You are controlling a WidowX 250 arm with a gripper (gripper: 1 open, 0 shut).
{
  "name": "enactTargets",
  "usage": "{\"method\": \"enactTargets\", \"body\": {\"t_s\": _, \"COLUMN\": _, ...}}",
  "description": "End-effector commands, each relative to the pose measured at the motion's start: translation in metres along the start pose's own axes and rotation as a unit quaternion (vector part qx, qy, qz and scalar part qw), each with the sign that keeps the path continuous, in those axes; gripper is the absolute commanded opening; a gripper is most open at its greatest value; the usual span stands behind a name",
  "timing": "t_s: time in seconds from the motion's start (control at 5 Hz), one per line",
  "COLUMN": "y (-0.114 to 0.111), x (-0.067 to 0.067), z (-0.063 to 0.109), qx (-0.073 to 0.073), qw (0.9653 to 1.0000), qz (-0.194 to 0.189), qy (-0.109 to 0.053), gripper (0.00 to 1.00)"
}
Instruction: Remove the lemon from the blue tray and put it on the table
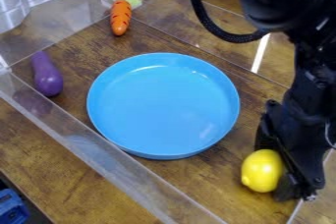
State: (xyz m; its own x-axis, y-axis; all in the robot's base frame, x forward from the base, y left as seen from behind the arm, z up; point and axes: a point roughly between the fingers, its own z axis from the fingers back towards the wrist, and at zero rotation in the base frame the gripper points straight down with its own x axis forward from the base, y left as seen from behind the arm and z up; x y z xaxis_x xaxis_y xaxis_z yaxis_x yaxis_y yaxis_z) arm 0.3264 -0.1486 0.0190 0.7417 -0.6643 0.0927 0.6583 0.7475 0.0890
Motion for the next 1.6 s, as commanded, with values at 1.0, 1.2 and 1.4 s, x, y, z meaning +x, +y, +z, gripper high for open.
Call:
{"method": "enactTargets", "body": {"t_s": 1.0, "y": 0.0024, "x": -0.0021, "z": -0.0015, "qx": 0.0, "qw": 0.9999, "qz": 0.008, "qy": 0.009, "gripper": 0.0}}
{"method": "enactTargets", "body": {"t_s": 1.2, "y": 0.0029, "x": -0.0026, "z": -0.0015, "qx": 0.0, "qw": 0.9999, "qz": 0.009, "qy": 0.01, "gripper": 0.0}}
{"method": "enactTargets", "body": {"t_s": 1.4, "y": 0.0032, "x": -0.0032, "z": -0.0018, "qx": -0.001, "qw": 0.9999, "qz": 0.01, "qy": 0.011, "gripper": 0.0}}
